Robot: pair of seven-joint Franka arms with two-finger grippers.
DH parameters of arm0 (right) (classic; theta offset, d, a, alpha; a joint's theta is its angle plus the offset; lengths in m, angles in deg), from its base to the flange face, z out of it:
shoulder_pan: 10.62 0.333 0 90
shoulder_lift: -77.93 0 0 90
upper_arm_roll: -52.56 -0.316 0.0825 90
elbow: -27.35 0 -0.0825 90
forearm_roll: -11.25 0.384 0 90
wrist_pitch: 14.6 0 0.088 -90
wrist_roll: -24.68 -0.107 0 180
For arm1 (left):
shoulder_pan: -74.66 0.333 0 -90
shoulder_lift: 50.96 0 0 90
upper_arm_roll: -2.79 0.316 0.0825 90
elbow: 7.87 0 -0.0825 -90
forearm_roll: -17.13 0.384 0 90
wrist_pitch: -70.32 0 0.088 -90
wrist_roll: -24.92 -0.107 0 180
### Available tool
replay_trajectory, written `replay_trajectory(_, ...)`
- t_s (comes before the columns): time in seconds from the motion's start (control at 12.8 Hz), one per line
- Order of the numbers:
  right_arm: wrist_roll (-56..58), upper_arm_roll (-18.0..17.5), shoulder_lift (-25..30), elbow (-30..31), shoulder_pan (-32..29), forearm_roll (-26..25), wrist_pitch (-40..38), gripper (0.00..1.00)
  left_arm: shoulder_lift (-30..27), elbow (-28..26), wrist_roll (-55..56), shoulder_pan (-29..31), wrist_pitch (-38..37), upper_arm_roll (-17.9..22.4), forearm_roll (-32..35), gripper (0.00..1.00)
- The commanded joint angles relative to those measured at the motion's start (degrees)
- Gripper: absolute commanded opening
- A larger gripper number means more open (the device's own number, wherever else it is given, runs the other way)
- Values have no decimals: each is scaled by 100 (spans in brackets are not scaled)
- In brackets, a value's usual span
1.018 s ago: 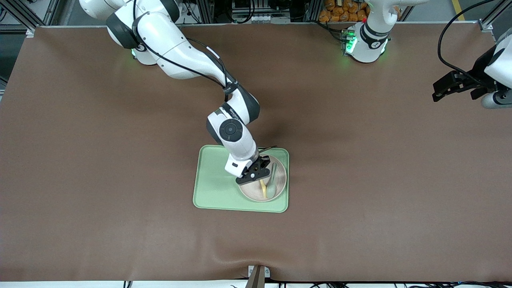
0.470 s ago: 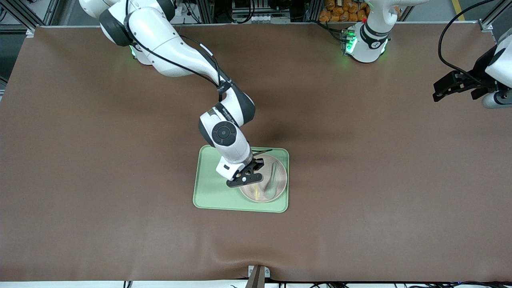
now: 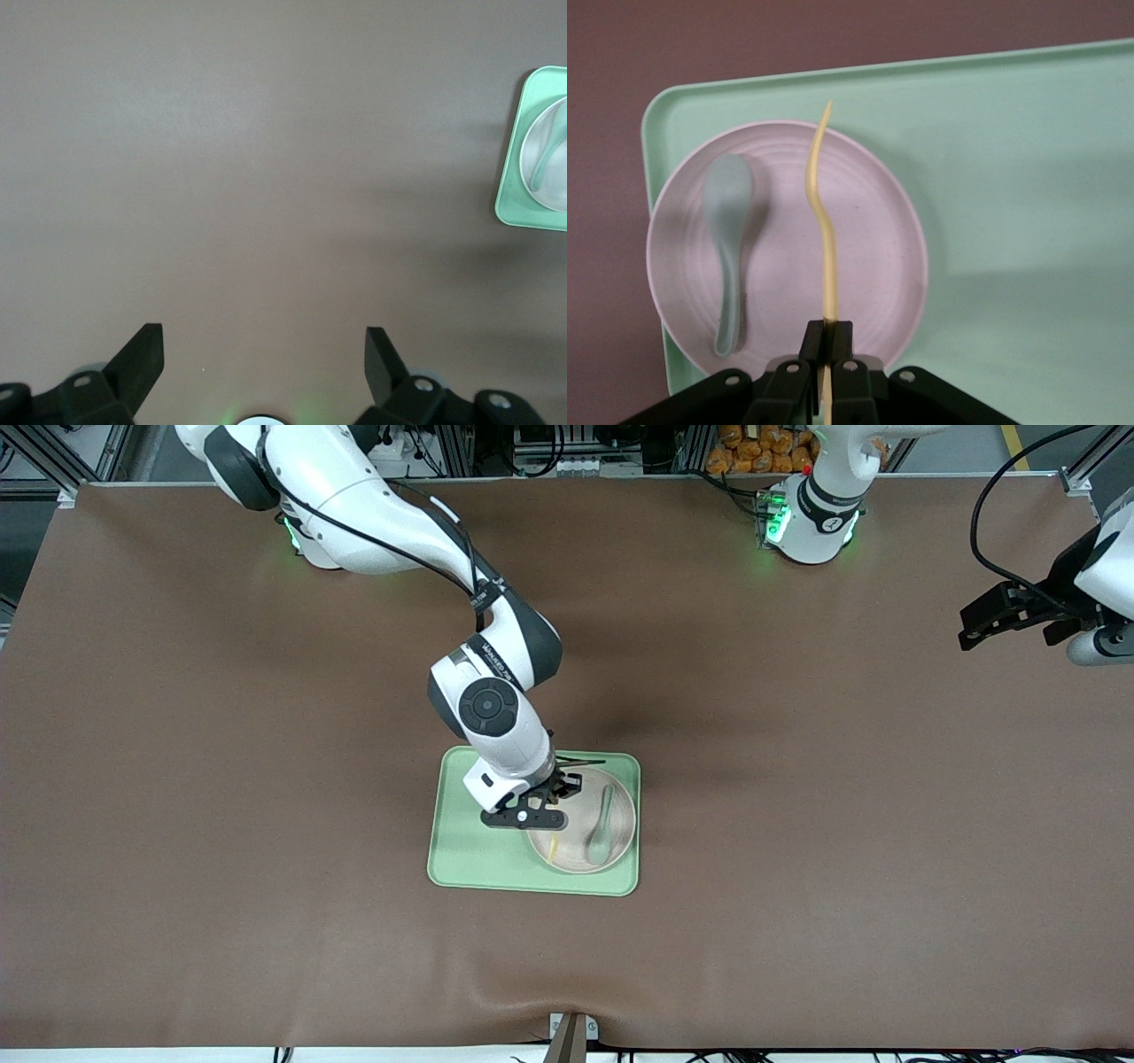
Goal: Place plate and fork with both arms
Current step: 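Lift the fork out of the plate with the right gripper beside the plate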
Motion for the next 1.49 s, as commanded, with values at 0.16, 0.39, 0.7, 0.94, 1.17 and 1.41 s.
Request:
replay_trajectory(0.16, -143, -75, 563, 812, -617, 44, -172, 0, 10, 65, -83, 11, -7, -31, 131, 100)
replay_trajectory(0.39, 14, -75, 757, 1540, -670, 35, 484, 0, 19, 65, -83, 2, -7, -31, 131, 100)
replay_trajectory(0.7, 446, -101, 951, 2271, -662, 44, 1163, 0, 19, 65, -83, 2, -7, -31, 131, 100)
replay_trajectory(0.94, 464, -101, 889, 2404, -670, 44, 1489, 0, 19, 65, -83, -15, -7, -31, 131, 100)
replay_trajectory(1.17, 472, -101, 810, 2413, -679, 44, 1586, 0, 19, 65, -83, 2, -7, -31, 131, 100)
replay_trajectory(1.41, 508, -92, 784, 2456, -732, 44, 1586, 0, 27, 65, -83, -16, -7, -31, 140, 100)
